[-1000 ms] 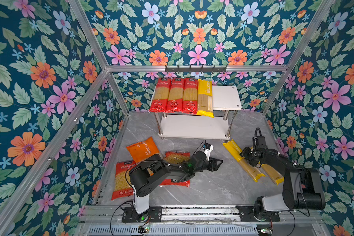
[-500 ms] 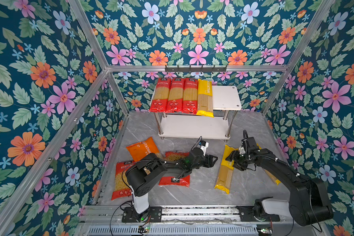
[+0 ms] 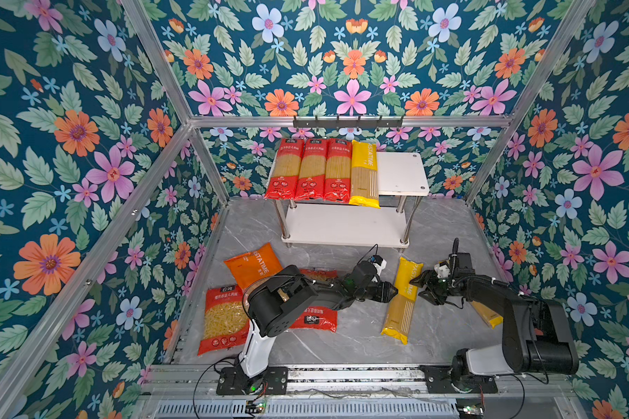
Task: Place and organize the pasta boxes and bags onto the shelf
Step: 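Grasp the second yellow PASTATIME pack with both grippers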
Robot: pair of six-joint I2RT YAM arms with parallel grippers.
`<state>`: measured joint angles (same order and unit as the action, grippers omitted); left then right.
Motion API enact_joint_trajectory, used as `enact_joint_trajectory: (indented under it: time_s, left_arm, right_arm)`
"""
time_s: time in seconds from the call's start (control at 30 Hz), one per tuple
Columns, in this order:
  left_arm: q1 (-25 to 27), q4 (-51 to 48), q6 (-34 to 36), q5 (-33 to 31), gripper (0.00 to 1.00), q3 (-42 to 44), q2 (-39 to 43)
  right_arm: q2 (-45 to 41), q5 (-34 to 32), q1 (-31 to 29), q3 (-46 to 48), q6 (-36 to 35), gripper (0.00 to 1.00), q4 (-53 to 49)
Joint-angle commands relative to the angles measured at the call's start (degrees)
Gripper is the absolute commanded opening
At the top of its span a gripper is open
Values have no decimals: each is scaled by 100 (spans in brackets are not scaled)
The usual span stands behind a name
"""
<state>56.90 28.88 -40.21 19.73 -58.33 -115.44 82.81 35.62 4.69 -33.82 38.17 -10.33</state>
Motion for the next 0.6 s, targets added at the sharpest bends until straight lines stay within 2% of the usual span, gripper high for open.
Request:
enact_joint_trajectory:
  time_s: [0.0,0.13,0.33,0.5,0.57]
  left_arm:
    - [30,30,-21,159,60,-76,-101]
    - [36,162,-130,254,52,-108,-321]
    - [27,537,-273,468,39,101,-267]
    - [-42,829,-316,568,40,512,100]
    - [-119,997,-398,612,46,781,308]
  right_arm:
    - [208,253,12,-56,-188,56,552]
    - [420,370,-1,247,61,41,1099]
    - [-99,395,-296,655,122,24,1325]
    - [-667,243,-654,750,171,13,1088]
    - [-985,114,-760,765,162,8,935]
